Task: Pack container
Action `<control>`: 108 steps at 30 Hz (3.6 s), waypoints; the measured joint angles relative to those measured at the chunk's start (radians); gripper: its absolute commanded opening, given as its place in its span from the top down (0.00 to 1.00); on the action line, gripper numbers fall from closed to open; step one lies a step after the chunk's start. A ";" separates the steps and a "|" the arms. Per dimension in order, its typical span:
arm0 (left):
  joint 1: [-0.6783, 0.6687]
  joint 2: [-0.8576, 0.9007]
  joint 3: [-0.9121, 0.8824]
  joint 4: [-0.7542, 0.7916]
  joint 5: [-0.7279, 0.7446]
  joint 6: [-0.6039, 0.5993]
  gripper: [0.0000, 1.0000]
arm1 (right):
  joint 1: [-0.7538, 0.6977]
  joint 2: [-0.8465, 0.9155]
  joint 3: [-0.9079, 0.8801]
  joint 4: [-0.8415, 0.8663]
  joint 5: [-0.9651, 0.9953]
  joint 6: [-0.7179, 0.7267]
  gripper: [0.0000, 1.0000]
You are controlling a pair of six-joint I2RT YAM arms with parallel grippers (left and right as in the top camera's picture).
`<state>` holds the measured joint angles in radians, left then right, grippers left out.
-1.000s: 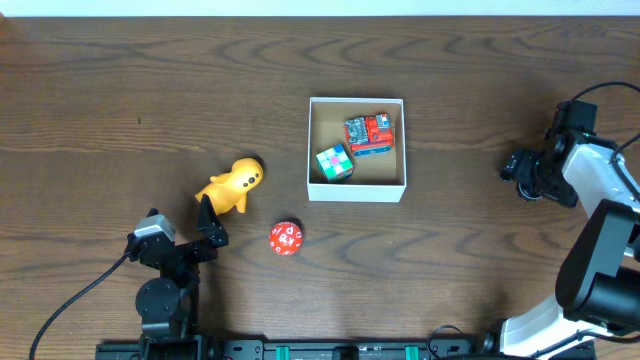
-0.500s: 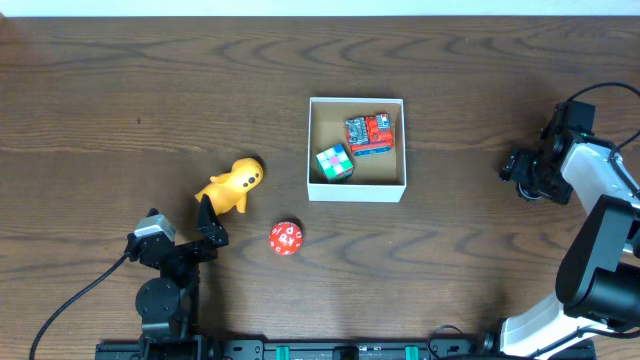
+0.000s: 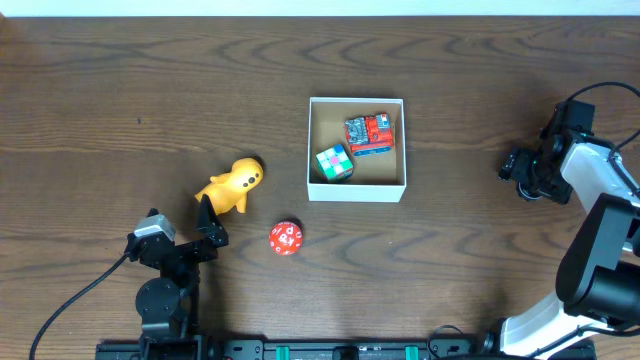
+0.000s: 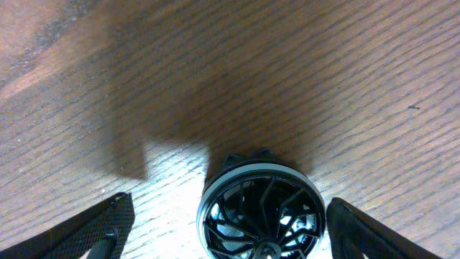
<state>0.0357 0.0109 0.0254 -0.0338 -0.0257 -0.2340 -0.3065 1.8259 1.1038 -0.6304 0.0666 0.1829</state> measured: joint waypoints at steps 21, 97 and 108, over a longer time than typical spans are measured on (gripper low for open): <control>0.000 0.000 0.000 0.000 0.000 0.000 0.02 | -0.030 0.000 -0.049 0.045 0.001 -0.005 0.27; 0.000 0.000 0.000 0.000 0.000 0.000 0.02 | 0.854 0.094 0.209 0.443 -0.082 -0.015 0.22; 0.000 0.000 0.000 0.000 0.000 0.000 0.02 | 0.855 0.080 0.210 0.448 -0.116 -0.040 0.25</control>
<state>0.0357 0.0109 0.0254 -0.0338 -0.0257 -0.2340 0.5480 1.9060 1.3136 -0.1825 -0.0494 0.1432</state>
